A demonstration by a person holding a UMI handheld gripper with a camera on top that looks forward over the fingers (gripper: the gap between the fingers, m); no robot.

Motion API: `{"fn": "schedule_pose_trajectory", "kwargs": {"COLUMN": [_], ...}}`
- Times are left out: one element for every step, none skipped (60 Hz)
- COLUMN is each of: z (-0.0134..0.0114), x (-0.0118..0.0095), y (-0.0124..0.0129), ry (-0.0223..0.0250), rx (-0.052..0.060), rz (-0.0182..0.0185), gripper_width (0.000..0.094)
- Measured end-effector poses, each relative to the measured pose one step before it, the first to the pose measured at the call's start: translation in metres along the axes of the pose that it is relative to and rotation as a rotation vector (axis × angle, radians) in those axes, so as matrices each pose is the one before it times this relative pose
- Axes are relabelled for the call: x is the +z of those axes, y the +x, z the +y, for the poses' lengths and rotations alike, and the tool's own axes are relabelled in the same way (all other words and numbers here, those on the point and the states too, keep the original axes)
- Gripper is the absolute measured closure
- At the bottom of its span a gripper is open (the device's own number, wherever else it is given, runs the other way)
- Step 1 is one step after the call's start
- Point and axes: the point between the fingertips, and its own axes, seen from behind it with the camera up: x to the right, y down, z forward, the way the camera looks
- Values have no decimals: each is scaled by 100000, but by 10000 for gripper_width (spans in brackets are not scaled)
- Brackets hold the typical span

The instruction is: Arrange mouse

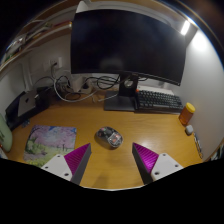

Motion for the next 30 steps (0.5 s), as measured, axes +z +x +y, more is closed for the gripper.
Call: {"fn": "schedule_pose_trajectory", "kwargs": {"z": [-6, -36, -53, -39, -19, 23, 91, 9, -5, -17, -44, -11, 54, 3, 18, 32, 46, 20, 19, 48, 28, 75, 79, 82, 70, 47, 16, -9, 45, -29], "x": [448, 435, 443, 431, 432, 430, 476, 353, 398, 381, 341, 355, 413, 333, 318, 325, 318, 336, 326, 371, 306, 325, 325, 338, 307, 295, 275, 232, 239, 207], "y": [88, 81, 78, 99, 102, 130, 148, 51, 116, 88, -1, 4, 120, -42, -44, -45, -27, -5, 0, 9, 23, 38, 29, 43, 15, 36, 50, 73, 44, -73], "ry": [211, 360, 429, 425, 359, 208, 352, 40, 123, 109, 2, -75, 92, -282, -300, -364, -339, -334, -238, -122, -242, -321, -384, -370, -369, -382, -284, -335, -265, -158], "rx": [-147, -249, -327, -482, -494, -456, -280, -152, -58, 90, 171, 173, 76, 274, 302, 250, 125, 38, 21, -89, -164, -268, -256, -219, -89, -57, 22, 91, 180, 261], "rz": [-86, -158, -144, -74, 13, 190, 310, 354, 171, 31, -61, -308, -755, -336, -392, -378, -341, -313, -229, -277, -102, -30, -37, -52, -63, -84, -82, -175, 3, -469], "gripper_width": [80, 77, 78, 78, 78, 77, 77, 76, 77, 77, 80, 78, 77, 80, 81, 79, 79, 81, 79, 80, 80, 81, 81, 80, 81, 78, 81, 77, 78, 74]}}
